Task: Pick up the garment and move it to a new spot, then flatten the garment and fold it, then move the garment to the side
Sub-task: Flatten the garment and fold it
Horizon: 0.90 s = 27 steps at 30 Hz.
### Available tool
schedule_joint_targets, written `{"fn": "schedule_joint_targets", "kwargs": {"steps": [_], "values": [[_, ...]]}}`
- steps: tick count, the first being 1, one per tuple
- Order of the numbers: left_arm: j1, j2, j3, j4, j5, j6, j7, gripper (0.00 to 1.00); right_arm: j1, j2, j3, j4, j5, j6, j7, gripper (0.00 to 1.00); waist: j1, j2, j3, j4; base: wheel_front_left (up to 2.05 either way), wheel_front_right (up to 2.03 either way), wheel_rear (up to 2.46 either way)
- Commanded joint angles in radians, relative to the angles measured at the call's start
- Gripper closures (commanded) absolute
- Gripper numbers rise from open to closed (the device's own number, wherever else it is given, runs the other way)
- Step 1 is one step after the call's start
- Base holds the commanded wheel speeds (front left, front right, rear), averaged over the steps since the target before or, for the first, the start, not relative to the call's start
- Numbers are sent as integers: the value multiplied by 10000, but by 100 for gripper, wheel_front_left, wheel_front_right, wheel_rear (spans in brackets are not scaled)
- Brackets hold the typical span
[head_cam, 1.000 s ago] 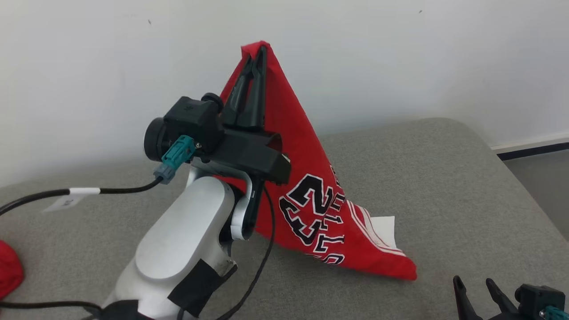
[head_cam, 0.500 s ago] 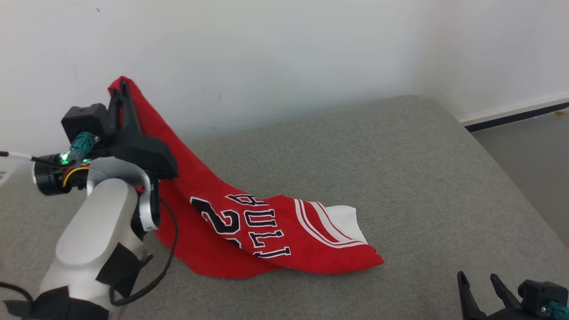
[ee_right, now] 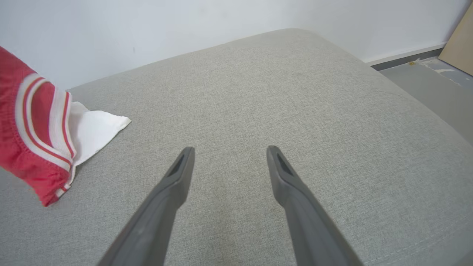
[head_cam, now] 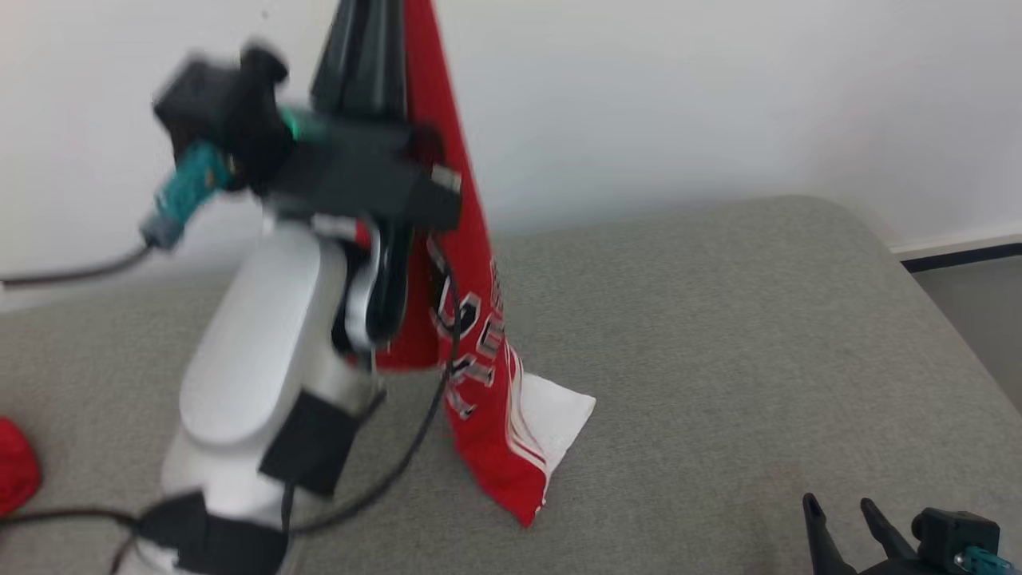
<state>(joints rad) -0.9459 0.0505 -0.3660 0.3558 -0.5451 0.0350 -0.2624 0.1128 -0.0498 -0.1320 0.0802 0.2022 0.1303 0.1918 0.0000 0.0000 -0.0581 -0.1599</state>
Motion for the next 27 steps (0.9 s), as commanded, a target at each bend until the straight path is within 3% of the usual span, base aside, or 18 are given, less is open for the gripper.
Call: {"fn": "schedule_joint_targets", "kwargs": {"steps": [1,4,9,11,14,17,18,19,23,27], "values": [[636,10,-3,-86,-125,12,-25,100,3,-10,-49,24,102,9,-104,0,0,0,63,199,0,0,0],[2078,10,107,-379,-146,347,-27,100,112,-7,-133,81,147,11,-121,0,0,0,123,580,0,0,0],[6128,655,1091,-1057,447,1923,-27,100,152,-8,-220,-8,20,11,-91,0,0,0,61,1426,0,0,0],[7365,1019,1170,-1098,692,2274,17,100,115,-5,-153,-25,-2,9,2,0,0,0,2,1718,0,0,0],[8084,1264,971,-823,931,2494,263,100,48,-8,-61,11,-76,11,188,0,0,0,-66,2000,0,0,0],[8569,1022,812,-419,789,2738,677,100,-301,-8,100,-18,-376,11,617,0,0,0,-131,2271,0,0,0],[8611,945,760,-351,784,2767,710,78,-474,-5,184,-41,-497,11,786,0,0,0,-150,2353,0,0,0],[8620,919,743,-207,806,2823,717,1,-669,-4,271,-67,-607,11,953,0,0,0,-172,2454,0,0,0],[8710,681,755,354,510,2839,806,0,-1590,-8,686,140,-424,11,1659,0,0,0,-232,2838,0,0,0],[8679,735,543,508,683,2561,470,0,-3186,-10,920,1519,-50,9,2666,0,0,0,-216,3756,0,0,0]]}}
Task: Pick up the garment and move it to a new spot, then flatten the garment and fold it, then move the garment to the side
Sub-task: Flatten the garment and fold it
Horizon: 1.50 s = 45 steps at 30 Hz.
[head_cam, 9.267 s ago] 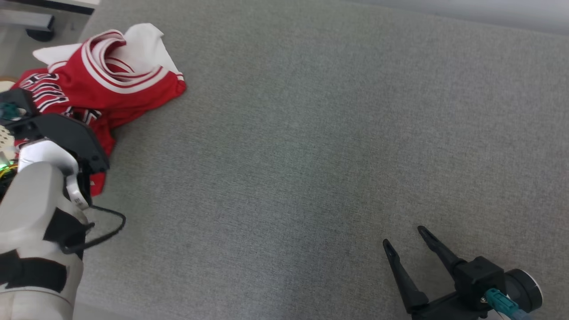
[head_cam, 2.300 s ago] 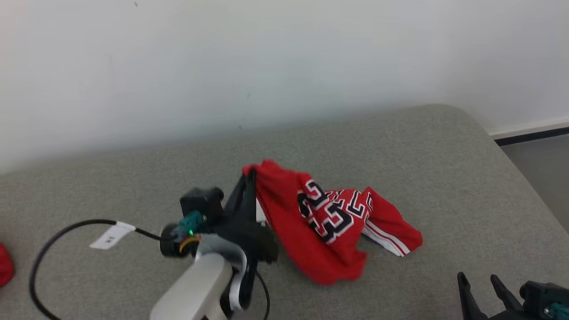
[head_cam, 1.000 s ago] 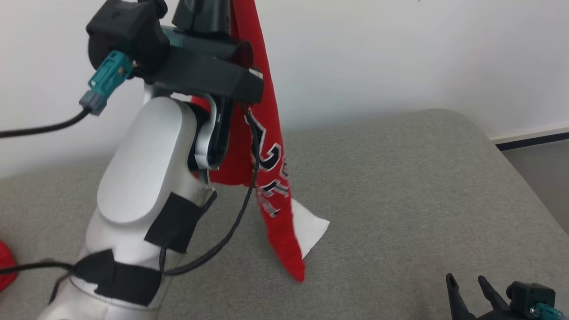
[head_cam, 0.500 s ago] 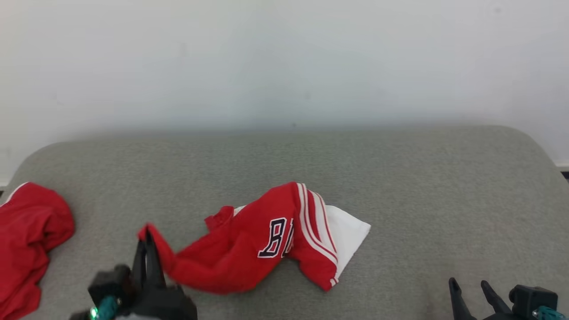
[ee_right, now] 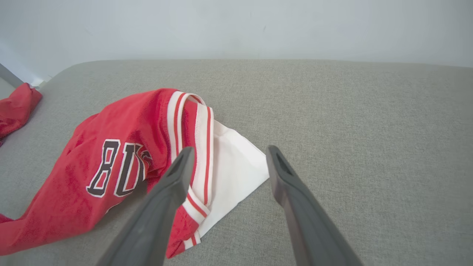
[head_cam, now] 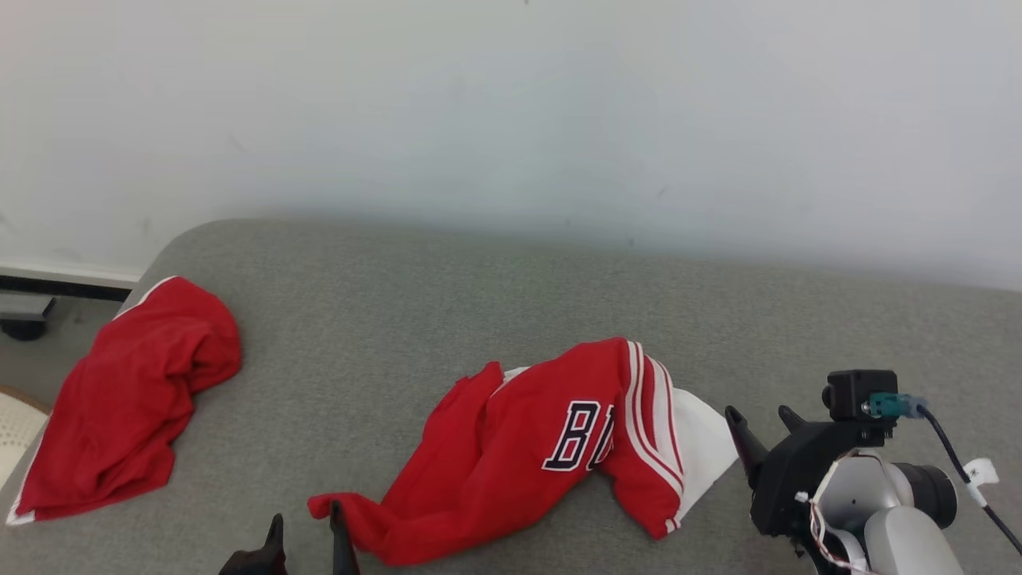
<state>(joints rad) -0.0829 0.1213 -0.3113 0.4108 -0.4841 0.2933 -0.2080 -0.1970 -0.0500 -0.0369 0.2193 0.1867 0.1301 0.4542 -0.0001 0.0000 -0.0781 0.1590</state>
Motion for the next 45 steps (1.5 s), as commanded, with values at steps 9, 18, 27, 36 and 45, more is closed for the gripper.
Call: {"fn": "schedule_joint_targets", "kwargs": {"steps": [9,18,27,36,45], "values": [[541,295,-304,-1176,482,-344,-458,0,-2216,-206,-1310,2936,469,11,314,0,1,0,399,2503,0,0,0],[563,292,-609,-1911,630,-604,-485,0,-3638,-411,-2344,4624,62,13,446,0,1,0,1022,3492,0,0,0],[335,63,-957,-2004,583,-721,-429,0,-4617,-355,-3461,6008,-1214,13,599,0,1,0,1426,3802,0,0,0],[279,55,-898,-1878,397,-691,-457,0,-4980,-335,-3464,6218,-1739,13,-553,100,1,0,1145,3477,0,0,0],[354,143,-805,-1868,268,-675,-476,0,-5148,-967,-1409,4880,-1351,13,-4001,100,1,0,563,2841,0,0,0]]}}
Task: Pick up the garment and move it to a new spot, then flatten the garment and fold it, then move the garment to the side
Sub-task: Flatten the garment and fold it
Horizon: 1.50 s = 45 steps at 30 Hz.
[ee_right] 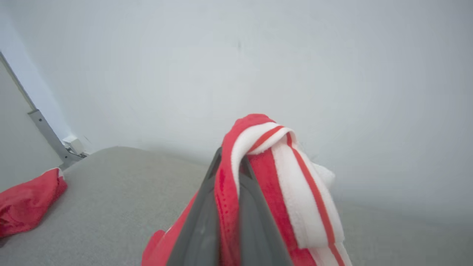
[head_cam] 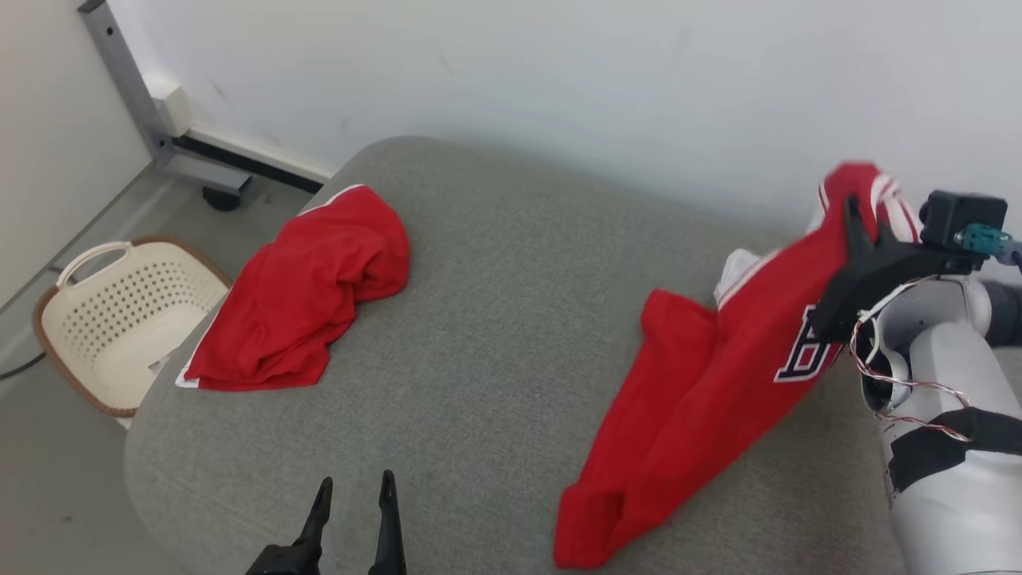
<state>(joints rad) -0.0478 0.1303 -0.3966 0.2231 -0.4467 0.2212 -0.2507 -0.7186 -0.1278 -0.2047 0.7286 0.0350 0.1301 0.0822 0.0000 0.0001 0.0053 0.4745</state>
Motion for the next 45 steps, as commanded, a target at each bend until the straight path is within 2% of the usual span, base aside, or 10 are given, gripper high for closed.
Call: {"fn": "schedule_joint_targets", "kwargs": {"steps": [1,9,14,18,20,26,30,36,40,45], "values": [[41,76,76,14,-125,51,-51,0,269,-333,479,-334,325,10,-454,100,0,-1,-340,-417,0,0,0],[327,104,138,-79,-194,155,-45,0,3278,-724,52,-1844,926,11,274,100,0,-1,-660,-1035,0,0,0],[529,102,272,-195,-355,247,-67,0,6251,206,-723,-3753,1020,11,984,100,0,-1,-631,-1754,0,0,0],[471,128,329,-249,-389,238,-73,0,7703,661,-1073,-4843,721,11,1542,100,0,-1,-603,-2311,0,0,0],[415,123,338,-242,-390,208,-84,0,8175,738,-1175,-5019,594,11,2039,0,0,-1,-622,-2533,0,0,0],[307,56,238,-109,-382,174,-99,0,8827,762,-1789,-5407,740,11,3080,0,0,-1,-753,-2892,0,0,0],[291,58,177,-29,-402,138,-95,0,8636,777,-2448,-6422,476,11,3026,0,0,-1,-840,-2969,0,0,0],[253,75,72,79,-441,89,-52,0,7723,776,-2008,-7546,441,11,3709,0,0,-1,-879,-2903,0,0,0],[195,71,-49,115,-376,26,2,0,6721,769,-1502,-7114,228,11,4664,0,0,-1,-769,-2685,0,0,0],[33,155,-335,174,-236,-162,130,0,5315,731,-1273,-5425,-131,11,5507,0,0,-1,-551,-2199,0,0,0]]}}
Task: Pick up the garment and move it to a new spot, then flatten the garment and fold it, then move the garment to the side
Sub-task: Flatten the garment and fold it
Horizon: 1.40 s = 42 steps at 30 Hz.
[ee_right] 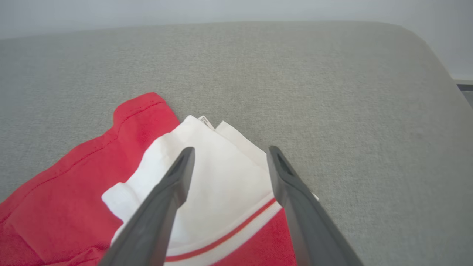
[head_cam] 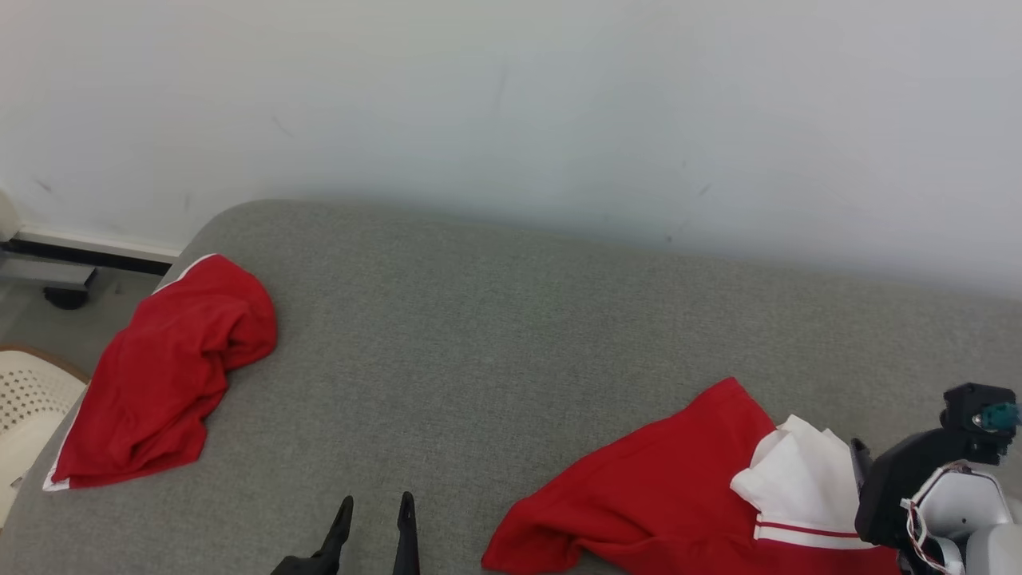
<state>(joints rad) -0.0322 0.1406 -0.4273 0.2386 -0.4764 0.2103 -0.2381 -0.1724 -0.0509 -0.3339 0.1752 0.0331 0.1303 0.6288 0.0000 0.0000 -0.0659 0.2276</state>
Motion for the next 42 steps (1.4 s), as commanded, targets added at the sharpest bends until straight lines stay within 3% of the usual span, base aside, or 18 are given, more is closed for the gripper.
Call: {"fn": "schedule_joint_targets", "kwargs": {"steps": [1,7,21,22,23,24,36,37,38,39,42], "values": [[-146,73,-104,27,108,-90,70,0,-403,-177,48,465,-159,10,101,0,0,0,218,394,0,0,0],[-191,96,-438,65,110,-341,259,0,-1381,-635,-197,2303,-500,10,-33,0,0,0,531,1090,0,0,0],[-500,-7,-581,35,59,-432,193,0,-2861,-868,-1018,4716,-981,10,-500,0,0,0,1346,1581,0,0,0],[-516,-23,-591,59,58,-430,182,0,-2919,-887,-979,4816,-1007,10,-559,45,0,0,1365,1580,0,0,0],[-530,-37,-601,79,57,-420,167,0,-2974,-904,-872,4860,-1036,10,-678,64,0,0,1380,1573,0,0,0],[-543,-48,-602,102,46,-410,170,0,-3021,-947,-765,4886,-1065,10,-803,100,0,0,1387,1556,0,0,0],[-477,-61,-582,253,-121,-384,92,0,-2532,-1223,-108,4442,-511,10,-889,100,0,0,1055,907,0,0,0],[-471,-62,-595,254,-131,-383,100,0,-2501,-1205,-55,4351,-417,10,-851,77,0,0,1038,882,0,0,0],[-471,-62,-595,254,-131,-383,100,0,-2501,-1205,-55,4351,-417,10,-851,77,0,0,1038,882,0,0,0],[-465,-41,-607,254,-153,-388,124,0,-2498,-1218,68,4203,-272,10,-700,0,0,0,1024,843,0,0,0],[-484,-21,-642,233,-165,-394,151,0,-2541,-1247,379,4160,-54,10,-257,0,0,0,1064,846,0,0,0]]}}
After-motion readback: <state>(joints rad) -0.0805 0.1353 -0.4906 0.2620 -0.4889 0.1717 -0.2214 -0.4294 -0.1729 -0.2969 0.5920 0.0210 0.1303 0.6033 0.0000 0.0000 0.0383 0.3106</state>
